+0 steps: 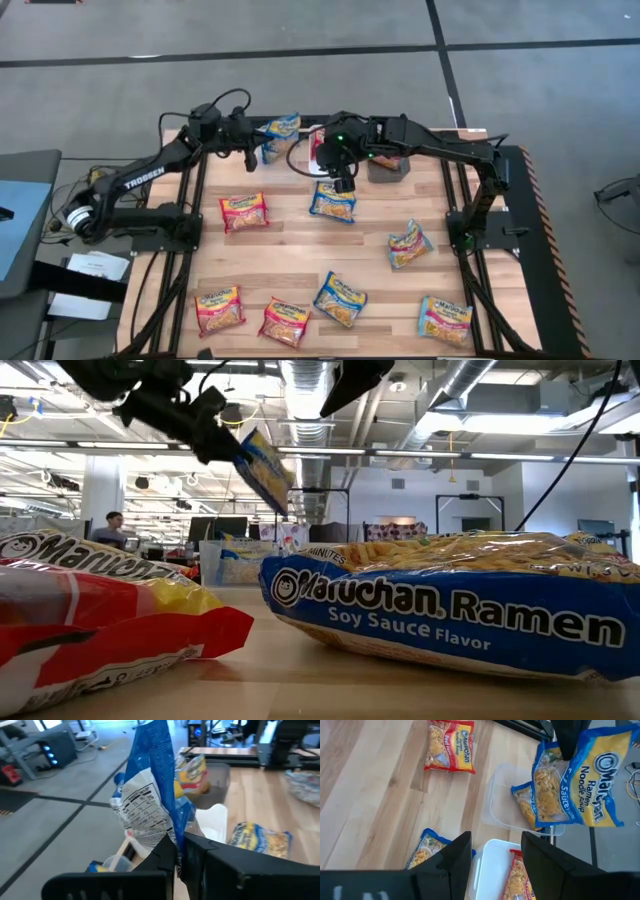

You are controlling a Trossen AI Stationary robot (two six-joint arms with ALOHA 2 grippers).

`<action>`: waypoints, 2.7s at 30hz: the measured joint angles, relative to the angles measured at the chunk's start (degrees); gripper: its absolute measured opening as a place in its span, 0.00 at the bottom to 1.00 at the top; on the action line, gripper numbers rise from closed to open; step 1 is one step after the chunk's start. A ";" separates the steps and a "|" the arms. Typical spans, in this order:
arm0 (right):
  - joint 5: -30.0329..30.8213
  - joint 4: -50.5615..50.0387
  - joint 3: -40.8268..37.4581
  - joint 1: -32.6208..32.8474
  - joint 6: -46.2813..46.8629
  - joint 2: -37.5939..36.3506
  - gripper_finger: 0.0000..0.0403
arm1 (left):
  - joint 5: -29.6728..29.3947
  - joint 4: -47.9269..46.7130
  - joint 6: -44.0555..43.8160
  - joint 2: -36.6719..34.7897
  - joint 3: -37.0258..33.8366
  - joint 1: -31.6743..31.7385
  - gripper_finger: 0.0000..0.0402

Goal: Sort Maruchan noodles
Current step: Put the blue noodle pack into the transparent bin

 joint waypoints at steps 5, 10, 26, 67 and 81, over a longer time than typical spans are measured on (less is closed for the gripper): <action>0.00 0.00 0.00 0.00 0.02 0.00 0.49 | -1.33 8.75 -1.96 0.01 -5.94 1.61 0.00; 0.02 0.00 0.00 0.00 0.00 0.00 0.49 | -1.83 15.84 -5.02 1.12 -10.49 2.50 0.00; 0.02 -0.02 0.00 0.00 0.00 0.00 0.49 | -5.51 26.77 -7.57 16.11 -12.14 2.57 0.00; 0.02 -1.95 -0.02 0.00 2.86 0.00 0.49 | -12.01 19.17 -11.74 19.82 -12.01 2.70 0.45; 0.02 -3.16 -0.02 -0.04 4.03 0.00 0.49 | -16.42 9.51 -11.53 13.03 -12.01 2.72 0.46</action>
